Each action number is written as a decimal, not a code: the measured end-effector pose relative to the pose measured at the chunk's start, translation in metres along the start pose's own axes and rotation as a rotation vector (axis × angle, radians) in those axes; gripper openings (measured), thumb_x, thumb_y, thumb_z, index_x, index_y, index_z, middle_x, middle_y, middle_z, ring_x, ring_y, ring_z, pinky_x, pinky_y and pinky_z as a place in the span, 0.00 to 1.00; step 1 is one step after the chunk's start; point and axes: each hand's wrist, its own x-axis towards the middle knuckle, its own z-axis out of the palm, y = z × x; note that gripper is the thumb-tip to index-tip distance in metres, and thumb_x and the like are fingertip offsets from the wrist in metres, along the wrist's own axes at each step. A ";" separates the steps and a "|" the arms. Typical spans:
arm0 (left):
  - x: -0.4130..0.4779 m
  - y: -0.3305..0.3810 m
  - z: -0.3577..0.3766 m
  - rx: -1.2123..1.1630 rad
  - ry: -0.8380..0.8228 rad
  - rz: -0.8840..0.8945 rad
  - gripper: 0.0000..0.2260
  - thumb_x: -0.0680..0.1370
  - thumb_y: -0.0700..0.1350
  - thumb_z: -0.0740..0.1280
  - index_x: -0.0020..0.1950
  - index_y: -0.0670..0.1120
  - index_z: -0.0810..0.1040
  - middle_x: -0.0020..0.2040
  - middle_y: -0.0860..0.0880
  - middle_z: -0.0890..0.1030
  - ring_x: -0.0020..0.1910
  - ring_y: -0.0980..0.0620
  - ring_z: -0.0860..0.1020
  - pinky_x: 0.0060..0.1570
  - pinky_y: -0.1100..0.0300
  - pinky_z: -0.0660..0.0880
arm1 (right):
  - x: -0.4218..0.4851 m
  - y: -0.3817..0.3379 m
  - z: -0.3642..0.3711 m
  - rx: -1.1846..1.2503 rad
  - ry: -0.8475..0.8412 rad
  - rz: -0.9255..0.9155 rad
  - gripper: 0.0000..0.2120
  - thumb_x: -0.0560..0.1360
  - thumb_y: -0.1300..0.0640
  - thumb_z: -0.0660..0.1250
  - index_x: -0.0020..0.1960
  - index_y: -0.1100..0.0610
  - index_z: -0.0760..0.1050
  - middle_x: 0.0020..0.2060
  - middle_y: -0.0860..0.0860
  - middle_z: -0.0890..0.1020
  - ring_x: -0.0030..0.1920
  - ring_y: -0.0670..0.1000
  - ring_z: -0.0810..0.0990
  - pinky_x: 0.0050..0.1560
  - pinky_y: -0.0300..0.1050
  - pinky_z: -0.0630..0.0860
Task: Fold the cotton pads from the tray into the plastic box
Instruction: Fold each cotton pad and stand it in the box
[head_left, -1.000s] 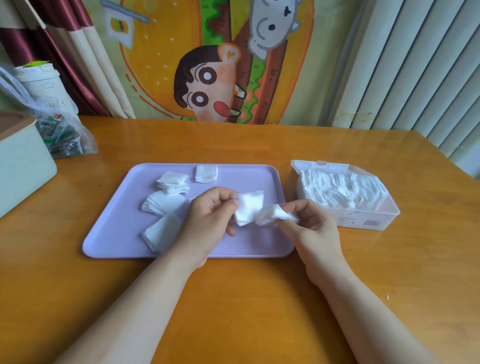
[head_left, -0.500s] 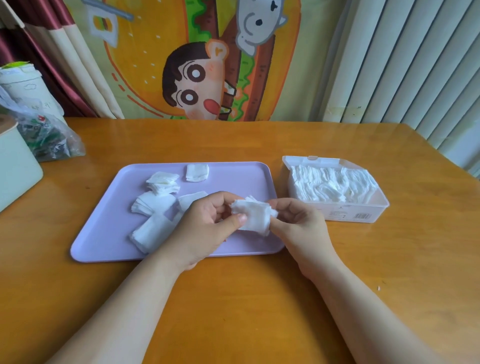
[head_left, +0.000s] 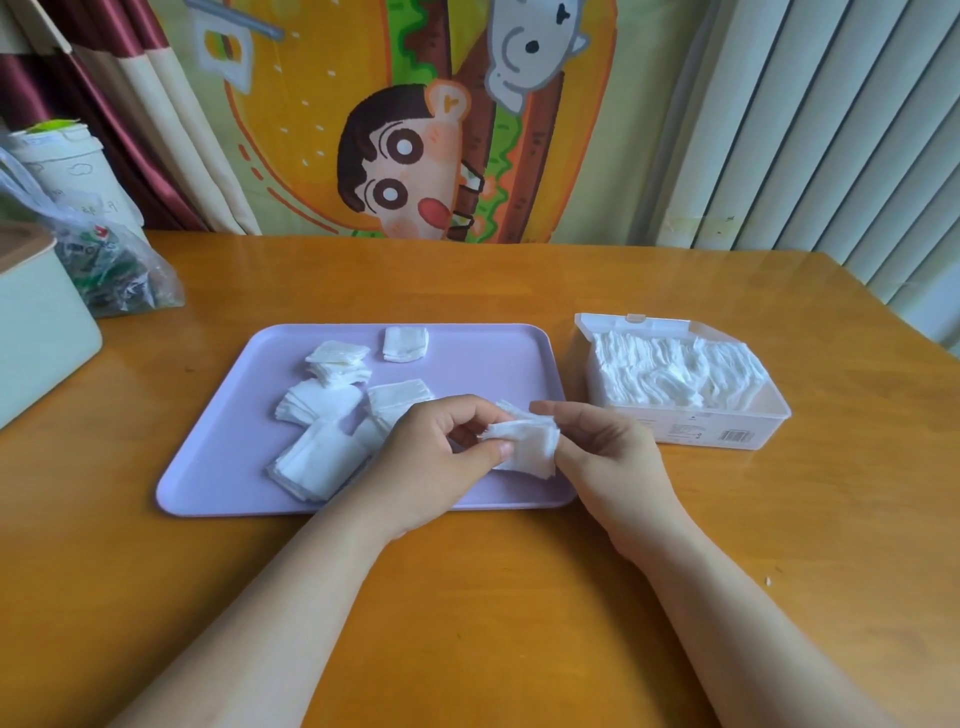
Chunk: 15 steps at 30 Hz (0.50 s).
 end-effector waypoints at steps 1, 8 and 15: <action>0.000 -0.001 0.000 0.007 0.004 -0.003 0.07 0.78 0.41 0.75 0.50 0.53 0.86 0.47 0.49 0.86 0.44 0.53 0.80 0.51 0.54 0.80 | 0.000 -0.001 0.000 0.004 0.001 -0.003 0.13 0.80 0.67 0.70 0.60 0.54 0.85 0.48 0.47 0.90 0.49 0.46 0.88 0.47 0.36 0.80; 0.003 -0.005 0.001 0.021 -0.014 -0.018 0.07 0.78 0.40 0.75 0.49 0.53 0.86 0.42 0.38 0.82 0.36 0.51 0.73 0.39 0.53 0.73 | 0.001 0.002 -0.001 -0.001 -0.016 -0.026 0.10 0.84 0.62 0.68 0.59 0.54 0.86 0.48 0.52 0.90 0.49 0.46 0.86 0.51 0.40 0.79; 0.003 -0.006 0.002 0.057 0.094 -0.035 0.19 0.73 0.42 0.79 0.59 0.57 0.79 0.47 0.50 0.79 0.37 0.57 0.75 0.44 0.59 0.79 | -0.004 0.000 0.002 -0.156 -0.059 -0.079 0.19 0.74 0.60 0.79 0.63 0.50 0.83 0.51 0.44 0.88 0.51 0.41 0.86 0.52 0.34 0.78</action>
